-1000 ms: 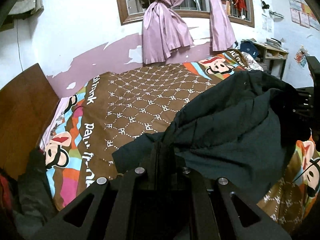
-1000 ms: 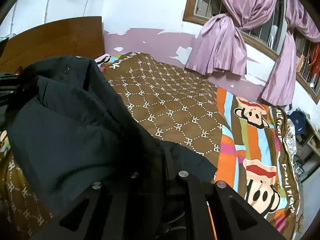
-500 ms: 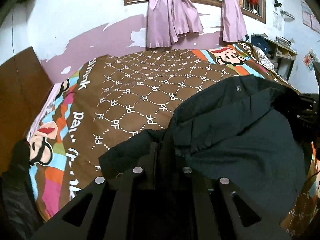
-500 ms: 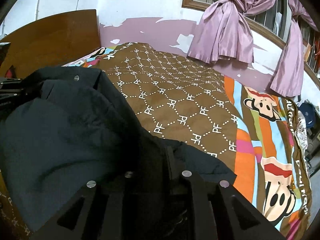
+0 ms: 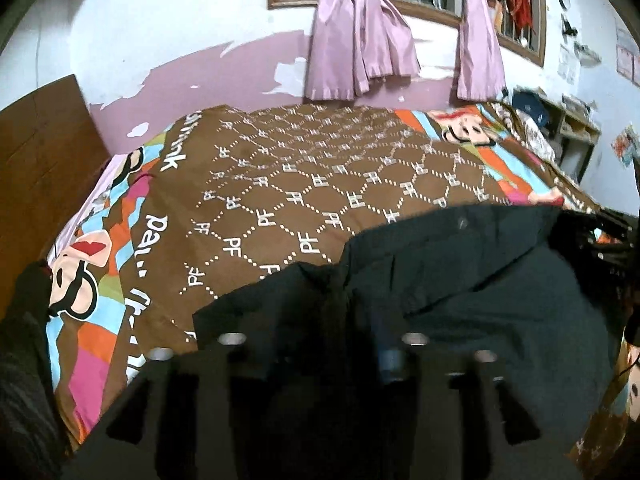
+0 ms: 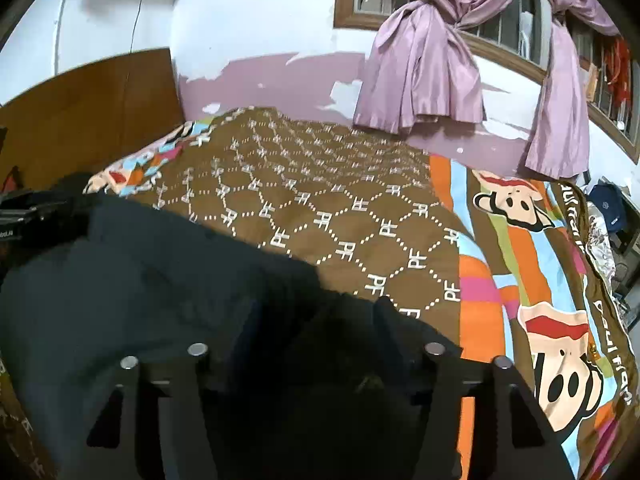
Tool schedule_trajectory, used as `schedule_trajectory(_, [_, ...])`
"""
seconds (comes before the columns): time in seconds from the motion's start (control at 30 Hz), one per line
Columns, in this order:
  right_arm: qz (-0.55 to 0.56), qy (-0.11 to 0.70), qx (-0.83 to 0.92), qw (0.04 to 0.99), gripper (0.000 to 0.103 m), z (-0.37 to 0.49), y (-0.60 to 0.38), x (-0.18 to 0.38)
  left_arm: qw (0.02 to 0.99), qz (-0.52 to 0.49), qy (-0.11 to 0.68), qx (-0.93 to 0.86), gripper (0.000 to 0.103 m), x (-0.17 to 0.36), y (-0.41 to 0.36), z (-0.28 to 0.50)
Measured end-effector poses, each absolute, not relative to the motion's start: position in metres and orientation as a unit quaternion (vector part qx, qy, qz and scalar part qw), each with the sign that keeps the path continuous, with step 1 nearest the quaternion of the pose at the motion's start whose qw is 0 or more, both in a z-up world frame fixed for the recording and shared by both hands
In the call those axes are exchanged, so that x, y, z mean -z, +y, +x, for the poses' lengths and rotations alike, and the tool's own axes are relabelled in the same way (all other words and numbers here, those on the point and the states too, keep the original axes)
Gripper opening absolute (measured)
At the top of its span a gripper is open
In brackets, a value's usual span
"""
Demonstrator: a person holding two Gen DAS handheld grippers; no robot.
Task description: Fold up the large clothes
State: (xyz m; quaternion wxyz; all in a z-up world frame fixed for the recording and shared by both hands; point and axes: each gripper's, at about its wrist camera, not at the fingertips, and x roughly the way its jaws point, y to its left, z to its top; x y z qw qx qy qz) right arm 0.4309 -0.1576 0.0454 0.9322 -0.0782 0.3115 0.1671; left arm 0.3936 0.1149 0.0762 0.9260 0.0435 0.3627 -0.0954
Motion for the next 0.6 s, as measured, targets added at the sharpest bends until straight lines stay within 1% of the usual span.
schedule_trajectory(0.03, [-0.074,0.304,-0.163,0.936,0.067,0.429,-0.16,-0.049,0.929,0.037,0.355,0.094,0.054,-0.079,0.118,0.392])
schedule_trajectory(0.07, [-0.07,0.298,-0.162,0.938,0.071,0.427,-0.163,-0.051,0.931,0.034,0.35,0.093,0.057,-0.081,0.119,0.391])
schedule_trajectory(0.1, [-0.066,0.294,-0.162,0.94,0.076,0.426,-0.164,-0.053,0.934,0.028,0.345,0.092,0.059,-0.083,0.123,0.389])
schedule_trajectory(0.17, [-0.056,0.282,-0.159,0.945,0.08,0.422,-0.168,-0.059,0.936,0.018,0.34,0.089,0.063,-0.086,0.128,0.387])
schedule_trajectory(0.23, [-0.051,0.268,-0.158,0.949,0.083,0.416,-0.17,-0.064,0.939,0.006,0.332,0.086,0.064,-0.089,0.134,0.383])
schedule_trajectory(0.3, [-0.052,0.258,-0.158,0.952,0.089,0.407,-0.169,-0.069,0.942,-0.009,0.323,0.085,0.066,-0.092,0.141,0.378])
schedule_trajectory(0.4, [-0.049,0.246,-0.173,0.952,0.095,0.393,-0.165,-0.074,0.947,-0.034,0.309,0.084,0.075,-0.097,0.148,0.369])
schedule_trajectory(0.47, [-0.047,0.248,-0.19,0.949,0.096,0.383,-0.16,-0.073,0.95,-0.047,0.295,0.088,0.081,-0.1,0.151,0.359])
schedule_trajectory(0.6, [-0.055,0.277,-0.237,0.93,0.096,0.366,-0.142,-0.058,0.954,-0.044,0.278,0.1,0.082,-0.105,0.145,0.338])
